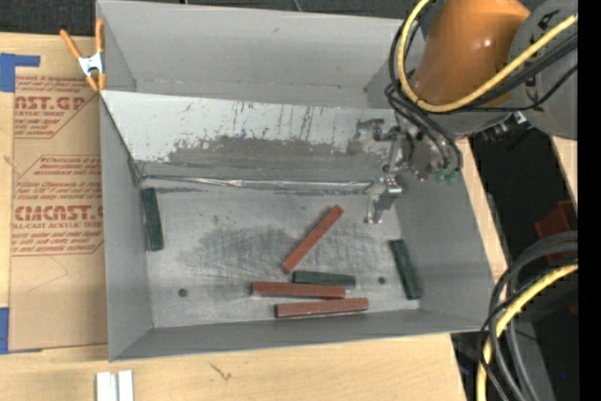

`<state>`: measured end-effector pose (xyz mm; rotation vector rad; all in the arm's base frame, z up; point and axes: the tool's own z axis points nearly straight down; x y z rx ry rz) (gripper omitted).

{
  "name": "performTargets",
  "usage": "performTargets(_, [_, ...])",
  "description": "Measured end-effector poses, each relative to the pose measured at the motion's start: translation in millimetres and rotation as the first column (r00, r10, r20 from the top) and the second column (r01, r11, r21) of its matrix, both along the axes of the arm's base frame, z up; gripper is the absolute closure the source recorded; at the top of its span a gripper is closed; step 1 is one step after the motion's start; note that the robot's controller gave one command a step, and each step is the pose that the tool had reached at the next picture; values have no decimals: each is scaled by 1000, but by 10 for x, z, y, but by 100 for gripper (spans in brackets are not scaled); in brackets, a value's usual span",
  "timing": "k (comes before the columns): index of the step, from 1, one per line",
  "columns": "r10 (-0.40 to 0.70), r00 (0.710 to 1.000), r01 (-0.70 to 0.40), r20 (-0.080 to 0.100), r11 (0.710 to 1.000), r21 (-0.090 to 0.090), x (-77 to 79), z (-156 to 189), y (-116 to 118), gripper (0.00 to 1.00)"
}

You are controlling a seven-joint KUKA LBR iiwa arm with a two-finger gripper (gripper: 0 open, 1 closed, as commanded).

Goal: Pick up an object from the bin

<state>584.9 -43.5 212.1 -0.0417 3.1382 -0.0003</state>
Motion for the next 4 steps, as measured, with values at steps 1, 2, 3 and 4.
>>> performTargets(1, [50,999,-50,6,999,-1,52,-562,43,0])
performTargets(2, [242,970,-242,-7,970,1,-203,-1372,164,100])
performTargets(3, [242,970,-242,-7,970,0,-202,-1372,164,100])
performTargets(4, [269,963,-269,0,963,0,-203,-45,195,100])
